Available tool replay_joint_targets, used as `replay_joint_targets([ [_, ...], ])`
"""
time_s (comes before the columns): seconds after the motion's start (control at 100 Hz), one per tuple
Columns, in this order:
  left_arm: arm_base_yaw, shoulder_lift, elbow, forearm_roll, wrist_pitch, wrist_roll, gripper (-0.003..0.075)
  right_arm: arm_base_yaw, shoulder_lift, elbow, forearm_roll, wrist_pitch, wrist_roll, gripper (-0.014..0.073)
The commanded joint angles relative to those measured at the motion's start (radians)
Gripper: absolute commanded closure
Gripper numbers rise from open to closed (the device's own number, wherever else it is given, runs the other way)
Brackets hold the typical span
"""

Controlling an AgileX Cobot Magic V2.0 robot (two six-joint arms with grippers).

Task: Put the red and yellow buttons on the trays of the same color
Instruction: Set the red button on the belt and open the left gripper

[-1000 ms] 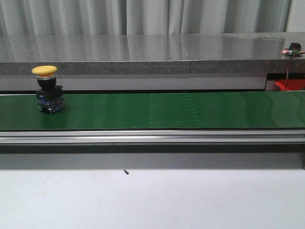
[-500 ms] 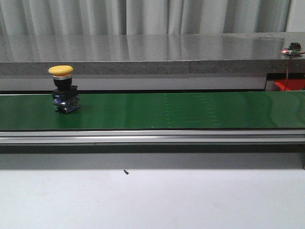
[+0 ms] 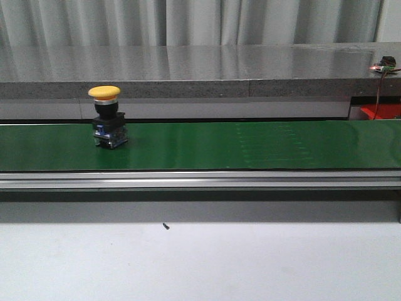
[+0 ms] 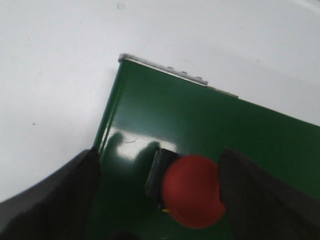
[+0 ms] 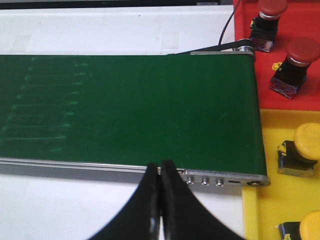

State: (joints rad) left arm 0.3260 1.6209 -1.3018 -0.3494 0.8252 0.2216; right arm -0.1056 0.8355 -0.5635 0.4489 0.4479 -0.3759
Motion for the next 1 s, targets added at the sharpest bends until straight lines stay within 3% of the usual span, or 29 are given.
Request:
replay_joint_targets([
  [0.0,-0.026,-0.098,-0.022,-0.026,-0.024,0.014,0.0292,0.000,-0.009,-0.024,0.017,-0.019,-0.007,0.0715],
  [0.1,-0.076,-0.163,-0.009,-0.026,-0.022,0.014,0.0395,0.000,-0.009,-0.024,0.017,-0.012,-0.007,0.0715],
  [0.31,-0.207,-0.293,0.032,-0.019,-0.018,0.014,0.0741,0.000,-0.009,-0.024,0.017,-0.012,-0.007,0.0715],
  [0.57,-0.315,-0.430,0.125,-0.019,-0.018,0.014,0.0740,0.000,-0.009,-0.025,0.010,-0.018,-0.008,0.0715],
  [0.99,-0.319,-0.681,0.407,-0.013,-0.060,0.040,0.0740,0.001,0.004,-0.093,-0.002,0.043,-0.008,0.0713],
])
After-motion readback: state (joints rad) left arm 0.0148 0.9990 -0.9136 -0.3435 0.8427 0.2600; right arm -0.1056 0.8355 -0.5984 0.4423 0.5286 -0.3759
